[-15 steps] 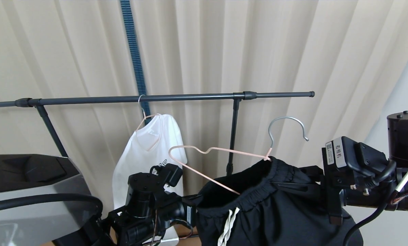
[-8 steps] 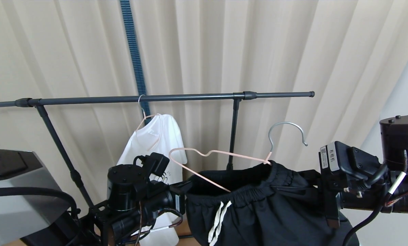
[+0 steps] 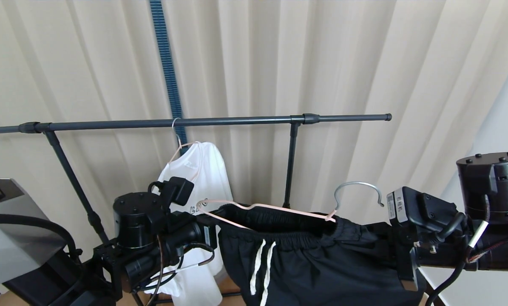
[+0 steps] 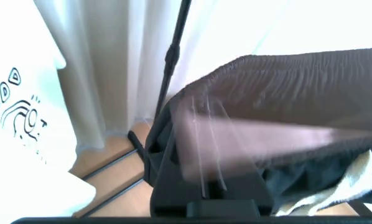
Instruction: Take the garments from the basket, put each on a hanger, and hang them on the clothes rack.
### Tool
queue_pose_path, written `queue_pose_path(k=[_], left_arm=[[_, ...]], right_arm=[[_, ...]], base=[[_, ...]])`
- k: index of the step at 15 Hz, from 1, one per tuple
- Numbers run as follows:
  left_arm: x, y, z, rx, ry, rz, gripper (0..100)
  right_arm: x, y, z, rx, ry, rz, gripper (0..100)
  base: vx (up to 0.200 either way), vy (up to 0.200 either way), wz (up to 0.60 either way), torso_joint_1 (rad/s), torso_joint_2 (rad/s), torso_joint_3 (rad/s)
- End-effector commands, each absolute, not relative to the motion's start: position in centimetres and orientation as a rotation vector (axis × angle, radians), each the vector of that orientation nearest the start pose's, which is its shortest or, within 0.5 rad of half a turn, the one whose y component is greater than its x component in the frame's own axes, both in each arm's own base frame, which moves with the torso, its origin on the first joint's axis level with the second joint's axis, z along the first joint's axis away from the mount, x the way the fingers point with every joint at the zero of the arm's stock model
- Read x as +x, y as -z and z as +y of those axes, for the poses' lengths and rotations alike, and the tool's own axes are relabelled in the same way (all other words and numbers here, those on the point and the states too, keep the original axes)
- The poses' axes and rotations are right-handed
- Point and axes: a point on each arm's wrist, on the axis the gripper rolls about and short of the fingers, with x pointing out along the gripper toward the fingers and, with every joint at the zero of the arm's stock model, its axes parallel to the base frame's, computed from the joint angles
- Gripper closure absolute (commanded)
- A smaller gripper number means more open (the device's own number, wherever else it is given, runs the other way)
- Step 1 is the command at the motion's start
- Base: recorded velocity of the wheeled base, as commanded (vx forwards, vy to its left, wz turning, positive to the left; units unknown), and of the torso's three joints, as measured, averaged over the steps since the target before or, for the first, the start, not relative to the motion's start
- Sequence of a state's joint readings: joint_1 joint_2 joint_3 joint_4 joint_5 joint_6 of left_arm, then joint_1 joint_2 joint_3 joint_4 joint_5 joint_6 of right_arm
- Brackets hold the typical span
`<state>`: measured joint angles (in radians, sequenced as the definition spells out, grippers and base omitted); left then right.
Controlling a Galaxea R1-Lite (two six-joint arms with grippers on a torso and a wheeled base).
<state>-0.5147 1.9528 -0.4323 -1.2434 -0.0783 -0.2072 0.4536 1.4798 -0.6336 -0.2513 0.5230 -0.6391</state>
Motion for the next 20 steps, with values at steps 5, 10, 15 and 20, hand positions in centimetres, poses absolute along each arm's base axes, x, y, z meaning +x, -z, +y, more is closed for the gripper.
queue_pose_path(k=[5,10,15,20], left_arm=[[26.2,-8.7,-13.2,-0.149,0.51,0.3,100],[26.4,-9.4,-12.1,-0.137,0.48,0.271,100],[26.4,-10.3,-11.4,-0.114,0.462,0.237,100],[26.4,-12.2,-11.3,-0.08,0.464,0.235,100]], right_arm=[[21.2,-15.1,10.7,-0.577,-1.097,0.328,100],[22.1,-15.0,9.5,-0.589,-1.033,0.339,100],[22.9,-14.3,8.8,-0.649,-0.983,0.365,100],[23.6,-13.2,8.9,-0.726,-0.924,0.419,100]], base=[[0.0,0.0,0.0,0.0,0.0,0.0],[0.0,0.0,0.0,0.0,0.0,0.0],[0.0,0.0,0.0,0.0,0.0,0.0],[0.0,0.0,0.0,0.0,0.0,0.0]])
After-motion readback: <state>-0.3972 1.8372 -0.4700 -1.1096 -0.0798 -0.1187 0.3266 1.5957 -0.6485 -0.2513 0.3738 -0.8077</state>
